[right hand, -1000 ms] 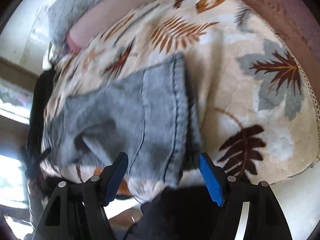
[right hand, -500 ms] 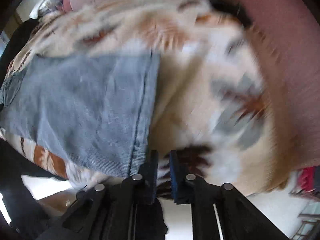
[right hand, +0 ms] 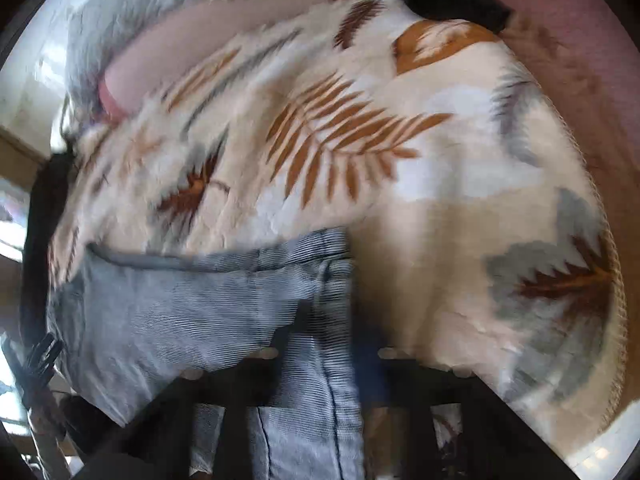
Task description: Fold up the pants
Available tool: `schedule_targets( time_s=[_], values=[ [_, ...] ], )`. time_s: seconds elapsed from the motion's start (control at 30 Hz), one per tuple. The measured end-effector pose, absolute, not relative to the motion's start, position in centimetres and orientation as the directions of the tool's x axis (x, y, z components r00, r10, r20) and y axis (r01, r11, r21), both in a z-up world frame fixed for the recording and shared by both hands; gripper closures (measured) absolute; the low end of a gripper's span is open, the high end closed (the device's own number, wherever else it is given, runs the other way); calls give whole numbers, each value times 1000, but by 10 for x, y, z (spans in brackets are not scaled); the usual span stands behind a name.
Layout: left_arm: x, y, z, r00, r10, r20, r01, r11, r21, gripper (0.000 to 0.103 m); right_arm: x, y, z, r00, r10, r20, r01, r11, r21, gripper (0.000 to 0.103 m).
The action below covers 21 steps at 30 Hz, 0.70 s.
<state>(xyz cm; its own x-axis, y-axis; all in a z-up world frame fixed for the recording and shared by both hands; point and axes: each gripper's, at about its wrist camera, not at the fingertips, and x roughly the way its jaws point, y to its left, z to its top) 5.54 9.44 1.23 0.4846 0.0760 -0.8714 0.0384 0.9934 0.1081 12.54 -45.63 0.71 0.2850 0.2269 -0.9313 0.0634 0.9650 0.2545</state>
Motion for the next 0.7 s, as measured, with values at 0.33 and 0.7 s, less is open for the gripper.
schedule_targets(
  time_s=[0.33,0.7],
  values=[
    [46,105,9,538,55,-841,-63,998,25,31,131,-419,-6,397,-18,-918,-69,996,-49,79],
    [34,94,46,601,79,-795,-125,992,4,26,81,-419,70,523,206,-827,-37,975,220,34]
  ],
)
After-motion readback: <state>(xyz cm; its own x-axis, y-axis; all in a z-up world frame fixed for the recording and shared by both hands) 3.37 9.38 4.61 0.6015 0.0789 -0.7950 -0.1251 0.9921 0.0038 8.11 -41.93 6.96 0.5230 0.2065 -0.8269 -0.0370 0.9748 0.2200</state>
